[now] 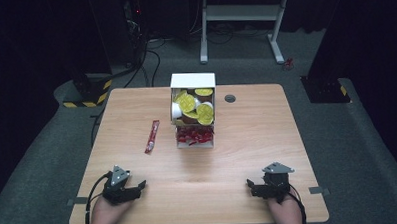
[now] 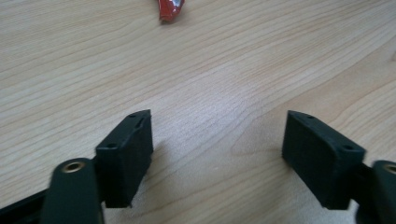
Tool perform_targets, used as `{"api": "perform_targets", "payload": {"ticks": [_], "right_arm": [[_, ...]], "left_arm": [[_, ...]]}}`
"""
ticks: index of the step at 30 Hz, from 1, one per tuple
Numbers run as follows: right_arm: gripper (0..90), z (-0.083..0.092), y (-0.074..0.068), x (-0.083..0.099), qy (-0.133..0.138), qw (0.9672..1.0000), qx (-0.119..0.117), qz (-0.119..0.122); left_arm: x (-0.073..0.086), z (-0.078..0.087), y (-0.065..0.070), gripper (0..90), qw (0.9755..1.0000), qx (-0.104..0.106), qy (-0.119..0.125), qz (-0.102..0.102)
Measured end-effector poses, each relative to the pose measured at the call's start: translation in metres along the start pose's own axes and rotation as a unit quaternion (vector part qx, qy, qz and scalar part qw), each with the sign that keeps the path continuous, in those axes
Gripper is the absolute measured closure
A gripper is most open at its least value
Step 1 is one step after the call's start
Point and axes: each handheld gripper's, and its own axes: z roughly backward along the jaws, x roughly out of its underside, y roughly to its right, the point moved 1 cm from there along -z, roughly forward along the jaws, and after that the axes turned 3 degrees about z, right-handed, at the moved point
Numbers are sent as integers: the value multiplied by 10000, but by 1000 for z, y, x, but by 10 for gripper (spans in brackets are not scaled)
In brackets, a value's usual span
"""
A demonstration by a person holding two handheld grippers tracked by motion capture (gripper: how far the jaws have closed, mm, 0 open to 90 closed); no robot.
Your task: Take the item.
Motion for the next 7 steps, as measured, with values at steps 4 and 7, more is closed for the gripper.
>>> {"api": "perform_targets", "payload": {"ticks": [4,7], "right_arm": [[81,0,0,0,-1,10000,0,-1],[80,0,0,0,-1,10000,0,-1]], "left_arm": [[-1,-2,-3,166,10000,4,-43,65],[-1,-2,-3,164,10000,24,-55,60]]}}
